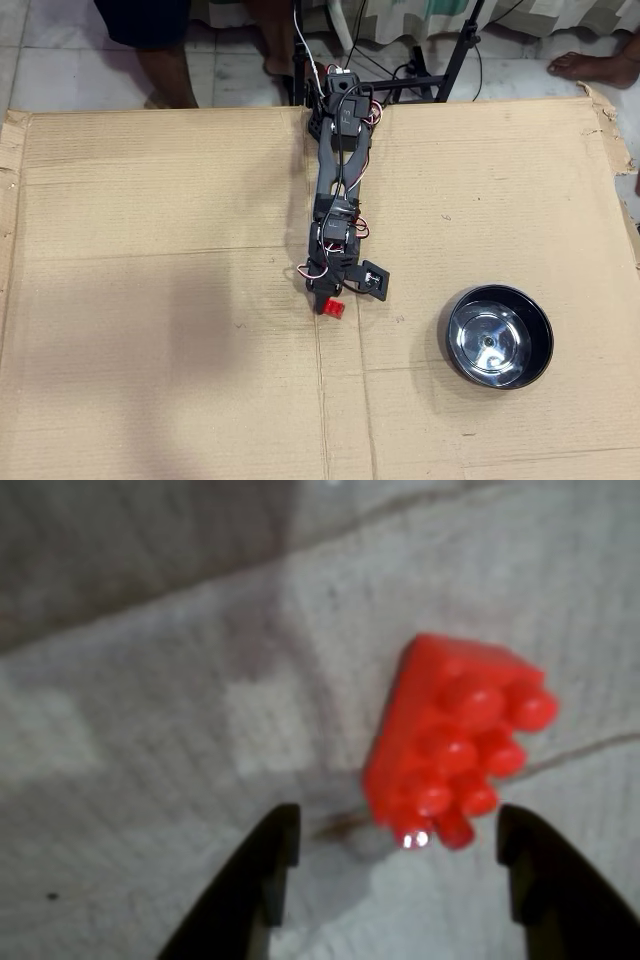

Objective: Grasp a lego block and put it in the bin.

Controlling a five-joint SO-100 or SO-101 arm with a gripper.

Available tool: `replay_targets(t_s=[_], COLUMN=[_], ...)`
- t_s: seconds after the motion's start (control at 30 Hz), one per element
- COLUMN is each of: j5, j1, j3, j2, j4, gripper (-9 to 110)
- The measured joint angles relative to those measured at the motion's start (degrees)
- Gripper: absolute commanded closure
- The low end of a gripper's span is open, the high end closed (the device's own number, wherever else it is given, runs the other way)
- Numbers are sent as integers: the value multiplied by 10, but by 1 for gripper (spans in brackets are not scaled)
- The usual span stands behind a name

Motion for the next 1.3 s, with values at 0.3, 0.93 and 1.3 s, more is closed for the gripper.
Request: replay_targets(t_s=[0.3,0.93,1.3], j5=[2,2,-3], j1=[0,0,0], j3=[13,15,15], j2=[-12,-12,-12], j4=[-1,-2,-28], gripper=[68,78,88])
